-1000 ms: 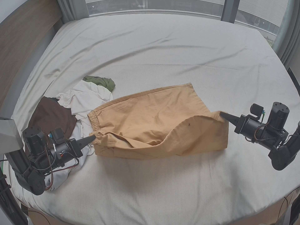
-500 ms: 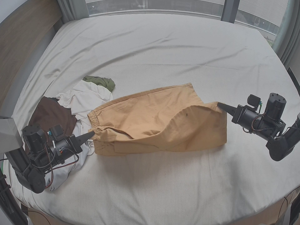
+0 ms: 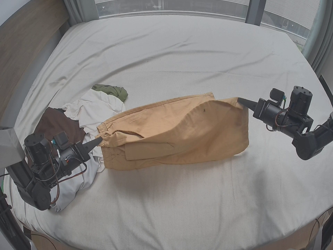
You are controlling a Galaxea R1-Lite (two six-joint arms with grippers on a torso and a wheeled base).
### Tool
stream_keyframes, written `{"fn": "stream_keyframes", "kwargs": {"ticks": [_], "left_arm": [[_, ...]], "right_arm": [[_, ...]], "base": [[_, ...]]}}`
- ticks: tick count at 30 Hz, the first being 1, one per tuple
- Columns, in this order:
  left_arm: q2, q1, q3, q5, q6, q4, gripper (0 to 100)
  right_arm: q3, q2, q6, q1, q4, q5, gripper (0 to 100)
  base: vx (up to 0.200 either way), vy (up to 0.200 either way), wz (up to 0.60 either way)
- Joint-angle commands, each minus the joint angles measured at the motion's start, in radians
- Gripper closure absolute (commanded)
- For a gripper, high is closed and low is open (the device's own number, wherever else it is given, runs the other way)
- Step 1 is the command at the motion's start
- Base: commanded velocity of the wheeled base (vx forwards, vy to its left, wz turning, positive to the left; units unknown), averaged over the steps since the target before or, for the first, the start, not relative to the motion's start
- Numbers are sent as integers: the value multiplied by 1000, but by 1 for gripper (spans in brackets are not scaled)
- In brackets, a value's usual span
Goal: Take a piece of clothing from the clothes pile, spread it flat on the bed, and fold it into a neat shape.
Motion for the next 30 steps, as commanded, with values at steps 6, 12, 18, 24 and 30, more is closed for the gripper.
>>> {"fn": "stream_keyframes", "kwargs": {"ticks": [6,12,18,24,30], "left_arm": [[6,4,-36,22,-25,1,100],[9,15,-37,22,-25,1,100],[11,15,-40,22,-27,1,100],[49,18,-68,48,-27,1,100],[60,21,-91,65,-29,1,100]], "right_arm": [[-120,75,-21,-2,41,1,100],[-145,89,-23,1,48,1,100],[-188,127,-41,3,79,1,100],[-266,190,-40,9,91,1,100],[-321,225,-35,9,114,7,100]], "base": [[0,0,0],[0,0,0],[0,0,0],[0,0,0],[0,0,0]]}}
